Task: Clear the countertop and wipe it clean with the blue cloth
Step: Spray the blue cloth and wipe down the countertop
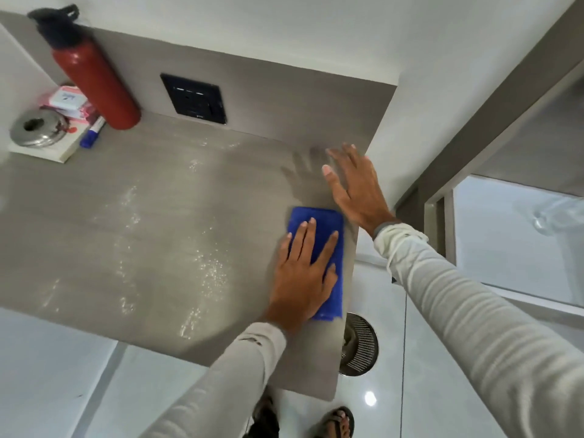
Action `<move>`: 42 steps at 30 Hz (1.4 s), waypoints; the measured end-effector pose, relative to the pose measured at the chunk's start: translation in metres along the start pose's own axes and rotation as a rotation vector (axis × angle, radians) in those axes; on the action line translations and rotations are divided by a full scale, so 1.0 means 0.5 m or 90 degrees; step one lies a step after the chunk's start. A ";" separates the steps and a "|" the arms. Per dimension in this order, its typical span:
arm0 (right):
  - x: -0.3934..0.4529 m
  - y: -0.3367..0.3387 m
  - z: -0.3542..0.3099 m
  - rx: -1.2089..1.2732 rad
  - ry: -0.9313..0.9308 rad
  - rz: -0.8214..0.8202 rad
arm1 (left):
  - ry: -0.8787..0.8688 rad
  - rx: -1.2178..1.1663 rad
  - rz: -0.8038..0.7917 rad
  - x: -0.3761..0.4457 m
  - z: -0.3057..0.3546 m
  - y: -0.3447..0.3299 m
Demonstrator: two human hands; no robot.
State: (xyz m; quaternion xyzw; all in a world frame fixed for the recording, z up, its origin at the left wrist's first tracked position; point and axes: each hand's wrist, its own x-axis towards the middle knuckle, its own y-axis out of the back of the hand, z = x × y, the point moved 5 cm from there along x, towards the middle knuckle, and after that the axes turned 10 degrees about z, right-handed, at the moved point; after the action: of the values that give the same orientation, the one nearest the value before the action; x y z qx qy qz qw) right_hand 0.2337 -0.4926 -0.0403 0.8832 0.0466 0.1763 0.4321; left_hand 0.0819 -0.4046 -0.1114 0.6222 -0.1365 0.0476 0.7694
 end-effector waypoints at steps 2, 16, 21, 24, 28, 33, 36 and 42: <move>0.009 -0.021 -0.014 -0.039 0.047 -0.016 | -0.125 -0.011 -0.007 -0.033 -0.030 0.011; 0.008 -0.165 -0.004 -0.168 0.047 0.022 | -0.029 0.018 -0.034 0.137 -0.417 0.070; 0.008 -0.169 -0.005 -0.212 0.051 0.001 | 0.043 0.044 -0.005 0.207 -0.401 0.042; 0.005 -0.175 -0.003 -0.240 0.055 -0.007 | 0.021 0.052 -0.033 0.272 -0.441 0.025; 0.013 -0.183 0.010 -0.258 0.050 -0.002 | 0.001 0.059 -0.037 0.314 -0.483 0.012; 0.010 -0.181 0.001 -0.265 0.038 -0.011 | 0.127 0.058 -0.028 0.286 -0.472 0.012; 0.007 -0.195 -0.018 -0.289 -0.030 0.011 | 0.254 0.057 -0.031 0.233 -0.468 0.028; 0.023 -0.283 -0.109 -0.281 -0.270 0.074 | 0.062 0.090 0.024 0.039 -0.457 0.089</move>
State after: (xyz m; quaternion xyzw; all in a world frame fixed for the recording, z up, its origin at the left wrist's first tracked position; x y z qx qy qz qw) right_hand 0.2349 -0.3612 -0.1165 0.7865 -0.1345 0.0182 0.6025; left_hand 0.1242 -0.1749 -0.1074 0.6692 -0.1074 0.1018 0.7282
